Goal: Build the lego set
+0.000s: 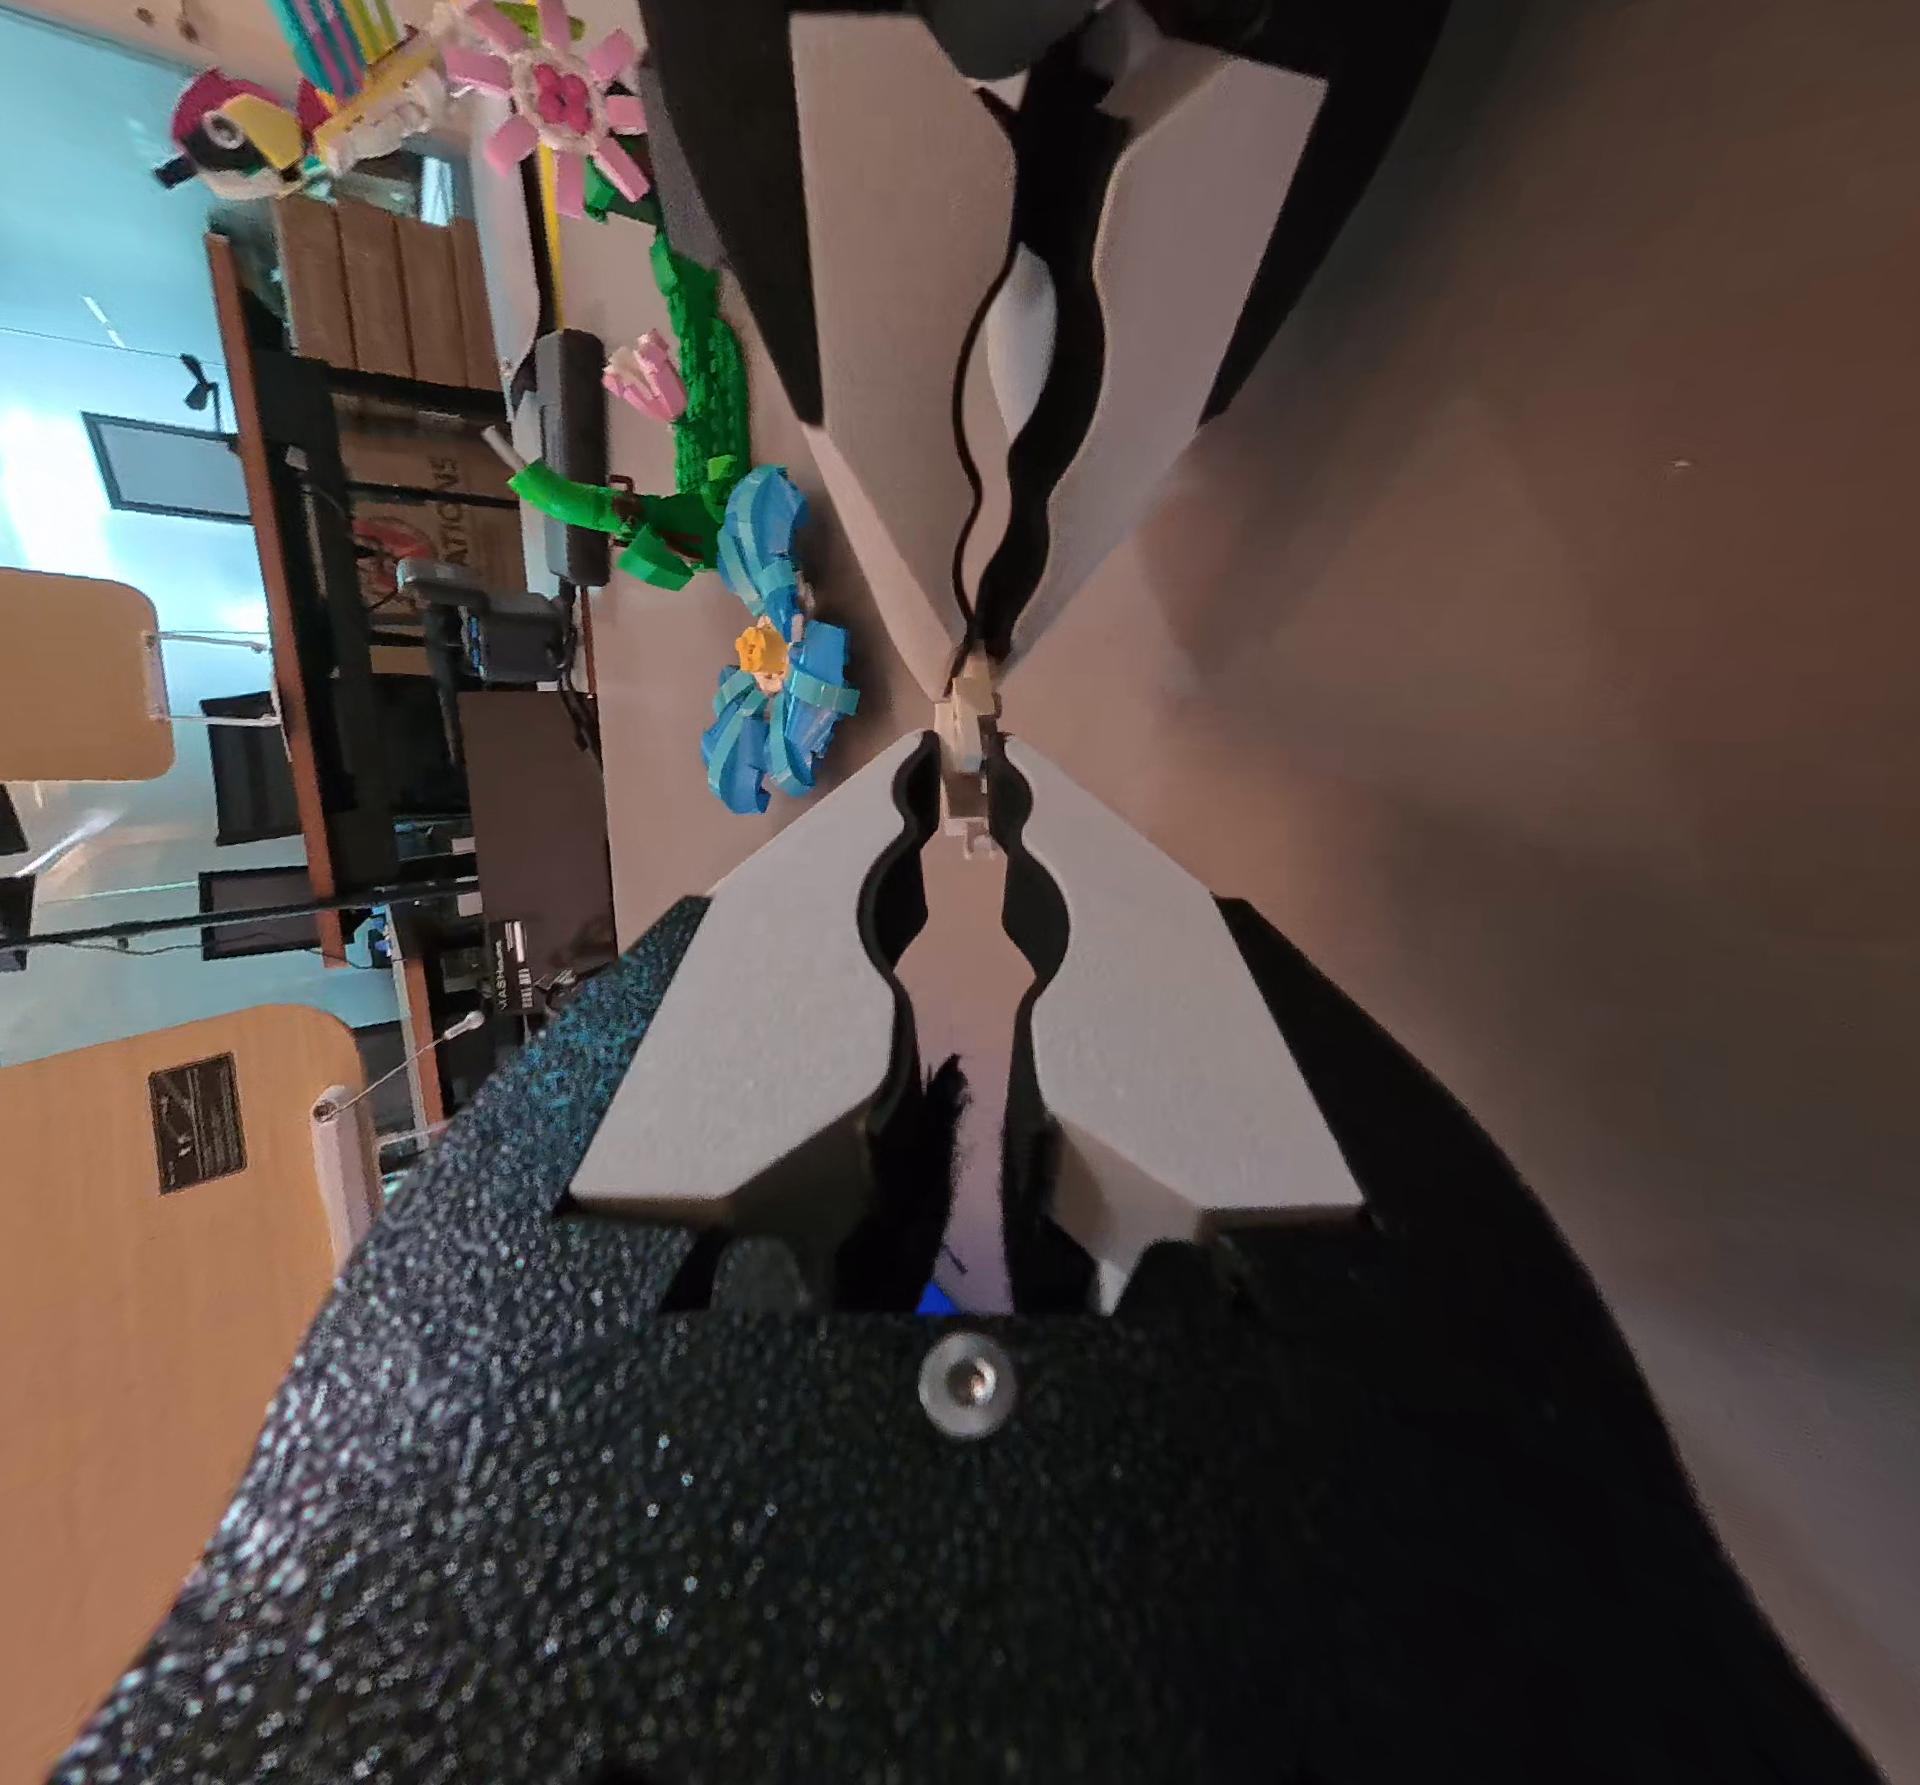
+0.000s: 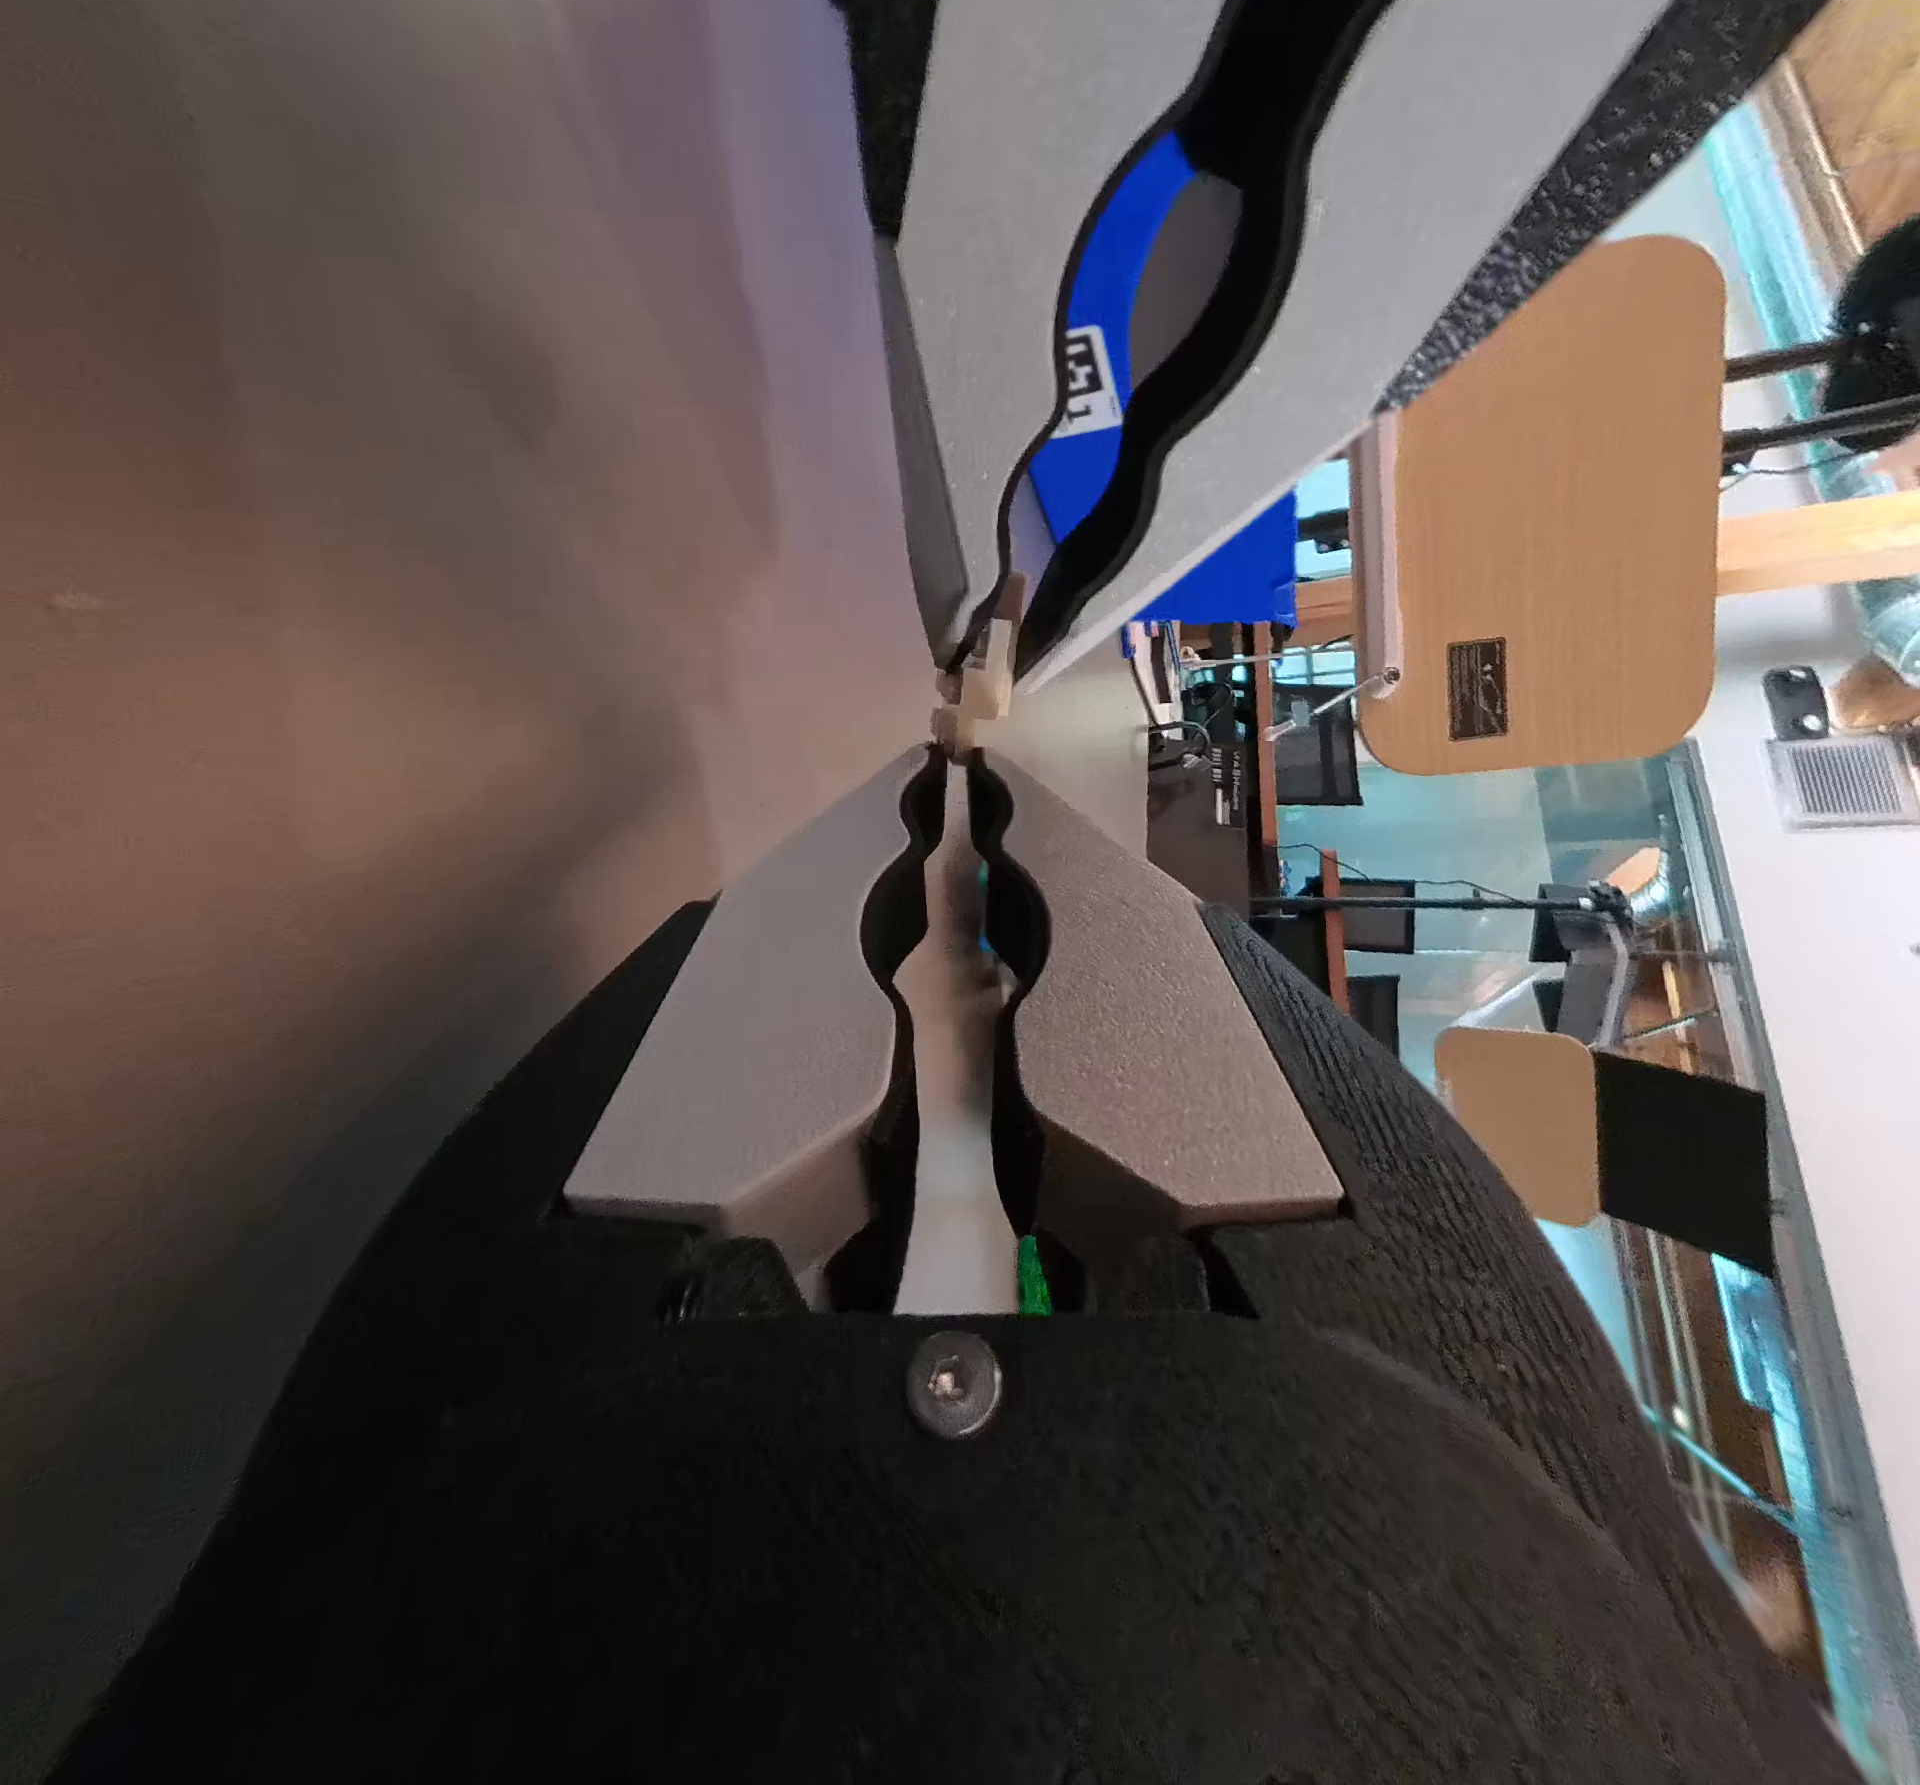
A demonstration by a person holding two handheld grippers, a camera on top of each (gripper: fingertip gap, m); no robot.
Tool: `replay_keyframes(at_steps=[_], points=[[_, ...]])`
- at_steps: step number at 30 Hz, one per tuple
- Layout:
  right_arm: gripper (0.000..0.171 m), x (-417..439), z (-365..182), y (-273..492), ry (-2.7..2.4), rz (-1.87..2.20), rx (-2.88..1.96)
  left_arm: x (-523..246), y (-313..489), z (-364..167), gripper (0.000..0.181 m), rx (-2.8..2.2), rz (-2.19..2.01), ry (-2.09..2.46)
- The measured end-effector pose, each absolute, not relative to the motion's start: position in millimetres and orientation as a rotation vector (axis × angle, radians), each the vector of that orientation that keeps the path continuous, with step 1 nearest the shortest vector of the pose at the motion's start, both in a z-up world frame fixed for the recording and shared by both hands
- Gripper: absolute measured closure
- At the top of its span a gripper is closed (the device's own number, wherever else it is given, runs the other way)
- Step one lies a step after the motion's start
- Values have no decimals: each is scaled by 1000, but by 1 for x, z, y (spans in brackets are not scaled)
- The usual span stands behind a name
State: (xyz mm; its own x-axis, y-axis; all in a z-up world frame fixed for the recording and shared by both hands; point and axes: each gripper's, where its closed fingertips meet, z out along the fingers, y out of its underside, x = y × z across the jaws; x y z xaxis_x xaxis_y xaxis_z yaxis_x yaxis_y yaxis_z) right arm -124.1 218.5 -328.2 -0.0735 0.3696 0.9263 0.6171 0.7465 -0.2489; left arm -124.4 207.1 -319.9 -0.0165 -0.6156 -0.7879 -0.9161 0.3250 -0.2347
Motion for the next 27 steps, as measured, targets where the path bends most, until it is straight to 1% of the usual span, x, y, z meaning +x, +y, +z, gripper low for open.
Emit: replay_keyframes(at_steps=[1,7,9,12,16,27], points=[[169,-125,-326,220,-1666,-242,-802,-125,208,-318,176,-1379,440,1705],[158,-127,-326,220,-1643,-183,-873,-128,212,-320,177,-1385,455,1676],[160,-128,-330,220,-1660,-180,-879,-126,212,-319,177,-1379,450,1659],[168,-128,-327,221,-1638,-167,-900,-125,212,-317,177,-1365,455,1634],[169,-128,-319,222,-1570,-173,-942,-126,212,-309,177,-1334,422,1535],[169,-125,-319,229,-1535,-278,-926,-123,219,-308,177,-1323,332,1361]])
